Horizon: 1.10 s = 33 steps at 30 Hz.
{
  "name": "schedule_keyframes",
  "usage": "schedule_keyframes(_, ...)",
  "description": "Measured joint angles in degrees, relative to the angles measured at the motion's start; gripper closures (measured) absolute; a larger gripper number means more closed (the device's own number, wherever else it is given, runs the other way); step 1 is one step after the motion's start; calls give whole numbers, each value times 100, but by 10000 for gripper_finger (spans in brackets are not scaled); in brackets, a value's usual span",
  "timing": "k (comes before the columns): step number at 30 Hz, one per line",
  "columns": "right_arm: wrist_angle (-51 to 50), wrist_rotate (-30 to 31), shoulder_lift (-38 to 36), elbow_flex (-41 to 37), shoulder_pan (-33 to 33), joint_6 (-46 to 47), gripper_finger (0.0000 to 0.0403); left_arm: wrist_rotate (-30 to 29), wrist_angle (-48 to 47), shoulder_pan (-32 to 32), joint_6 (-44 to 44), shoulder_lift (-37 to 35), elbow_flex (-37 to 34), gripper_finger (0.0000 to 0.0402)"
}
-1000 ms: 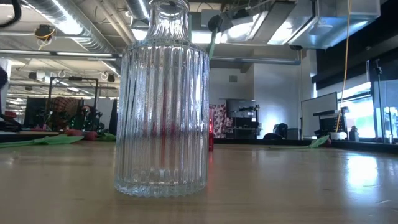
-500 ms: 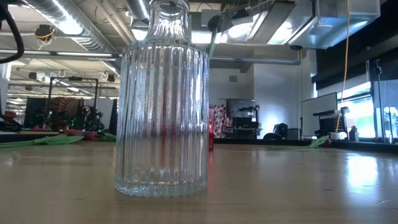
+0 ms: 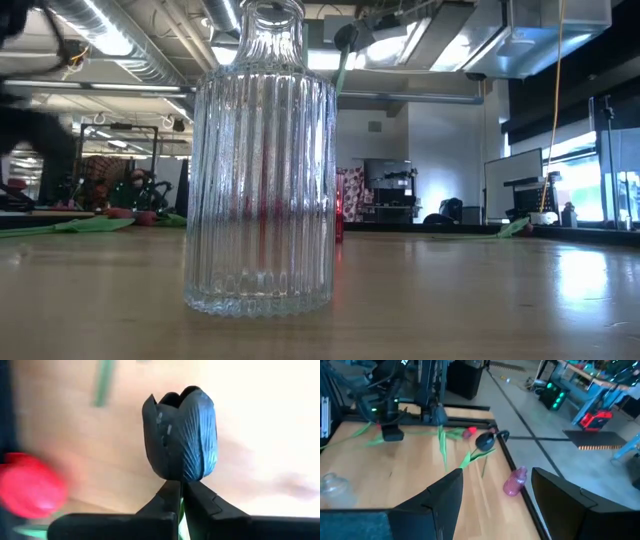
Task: Sort flowers into vase by color
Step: Put the black tulip into the red vase
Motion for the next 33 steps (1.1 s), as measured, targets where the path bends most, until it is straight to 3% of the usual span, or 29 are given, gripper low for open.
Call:
schedule_keyframes(2,104,-14,4,0,-1,-84,166,-809,-316,105,179,-96,391,397)
schedule_keyframes(7,113,-148,7,0,1,-304,166,-3601,-871,471,1215,-153,1520,397)
schedule_keyframes(11,121,-172,13,0,1,-608,166,-5298,-626,719,3290,-145,2462,397)
schedule_keyframes(14,261,-171,11,0,1,-801,166,-6294,289,779,5663,-138,2998,397)
schedule_keyframes(19,645,-57,11,0,1,-960,166,-6264,1955,1019,9568,-138,3807,397)
schedule_keyframes(24,999,719,76,2,1,-1009,166,-5540,3969,1336,12901,-140,4032,397)
schedule_keyframes(29,1207,1456,123,2,0,-1008,166,-4959,4439,1856,14156,-140,4046,397)
schedule_keyframes(33,1266,1653,172,2,-1,-834,166,-4564,4418,2260,14767,-64,4046,397)
